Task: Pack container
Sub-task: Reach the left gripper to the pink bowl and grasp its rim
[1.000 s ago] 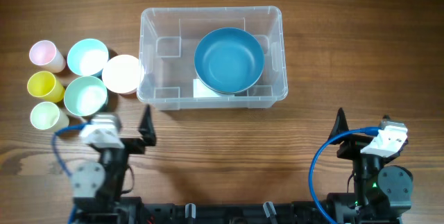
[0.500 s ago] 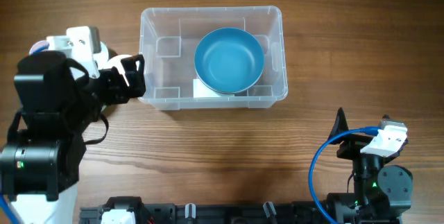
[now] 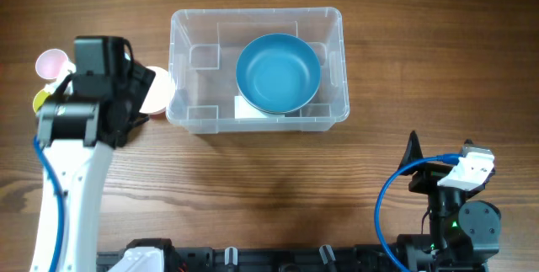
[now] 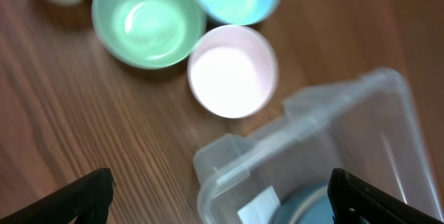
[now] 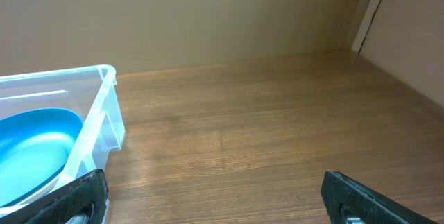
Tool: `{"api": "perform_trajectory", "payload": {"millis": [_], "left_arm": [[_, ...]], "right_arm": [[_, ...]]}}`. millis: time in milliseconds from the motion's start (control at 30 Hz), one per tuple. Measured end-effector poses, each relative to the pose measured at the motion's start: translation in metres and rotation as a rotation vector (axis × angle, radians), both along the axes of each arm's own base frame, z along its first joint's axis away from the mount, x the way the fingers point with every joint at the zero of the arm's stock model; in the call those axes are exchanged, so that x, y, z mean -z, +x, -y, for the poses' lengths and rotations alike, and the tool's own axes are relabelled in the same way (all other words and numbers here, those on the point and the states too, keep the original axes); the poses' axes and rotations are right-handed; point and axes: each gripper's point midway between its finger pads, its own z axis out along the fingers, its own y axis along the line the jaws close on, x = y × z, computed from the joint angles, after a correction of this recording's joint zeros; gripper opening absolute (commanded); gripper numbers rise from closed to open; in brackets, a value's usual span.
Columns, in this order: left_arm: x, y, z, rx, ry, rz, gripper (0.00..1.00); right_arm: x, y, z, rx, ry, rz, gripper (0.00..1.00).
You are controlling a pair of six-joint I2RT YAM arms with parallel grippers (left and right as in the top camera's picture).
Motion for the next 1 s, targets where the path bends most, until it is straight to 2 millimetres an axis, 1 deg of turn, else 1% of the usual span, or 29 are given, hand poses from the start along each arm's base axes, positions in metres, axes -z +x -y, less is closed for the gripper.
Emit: {"api": "perform_trajectory", "payload": {"millis": [67,100,133,167,200,233,300,333,367,467,500,633,733,833,900,967,1000], "left_arm": [[0.022,-0.001,-0.004,-0.102,-0.038,-0.049,0.99],[0.029,-0.002,-0.006,-0.137,-0.049,-0.065,0.98],[0.038,-0.003,-0.009,-0.184,-0.063,-0.087,0.95],[0.046,-0.004,-0.012,-0.221,-0.072,-0.107,0.91],[0.053,-0.004,-0.015,-0.255,-0.08,-0.122,0.81],[0.057,-0.003,-0.017,-0.275,-0.086,-0.125,0.76],[0.064,-0.001,-0.019,-0.309,-0.1,-0.124,0.68],[0.068,0.002,-0.02,-0.32,-0.113,-0.116,0.68],[0.073,0.005,-0.02,-0.326,-0.129,-0.105,0.72],[0.09,0.01,-0.022,-0.344,-0.181,-0.086,0.87],[0.098,0.01,-0.023,-0.354,-0.196,-0.086,0.88],[0.119,0.005,-0.025,-0.371,-0.214,-0.099,0.88],[0.136,0.008,-0.025,-0.371,-0.218,-0.106,0.89],[0.162,0.012,-0.025,-0.375,-0.219,-0.154,0.88],[0.176,0.019,-0.026,-0.375,-0.219,-0.166,0.85],[0.188,0.024,-0.026,-0.376,-0.221,-0.178,0.77],[0.193,0.026,-0.026,-0.375,-0.22,-0.184,0.63]], "right_arm": [[0.0,0.0,0.0,0.0,0.0,0.0,1.0],[0.0,0.0,0.0,0.0,0.0,0.0,1.0],[0.0,0.0,0.0,0.0,0.0,0.0,1.0],[0.0,0.0,0.0,0.0,0.0,0.0,1.0],[0.0,0.0,0.0,0.0,0.0,0.0,1.0],[0.0,0.0,0.0,0.0,0.0,0.0,1.0],[0.0,0.0,0.0,0.0,0.0,0.0,1.0],[0.0,0.0,0.0,0.0,0.0,0.0,1.0],[0.0,0.0,0.0,0.0,0.0,0.0,1.0],[0.0,0.0,0.0,0.0,0.0,0.0,1.0],[0.0,0.0,0.0,0.0,0.0,0.0,1.0],[0.0,0.0,0.0,0.0,0.0,0.0,1.0],[0.0,0.0,0.0,0.0,0.0,0.0,1.0],[0.0,0.0,0.0,0.0,0.0,0.0,1.0],[0.0,0.0,0.0,0.0,0.0,0.0,1.0],[0.0,0.0,0.0,0.0,0.0,0.0,1.0],[0.0,0.0,0.0,0.0,0.0,0.0,1.0]]}}
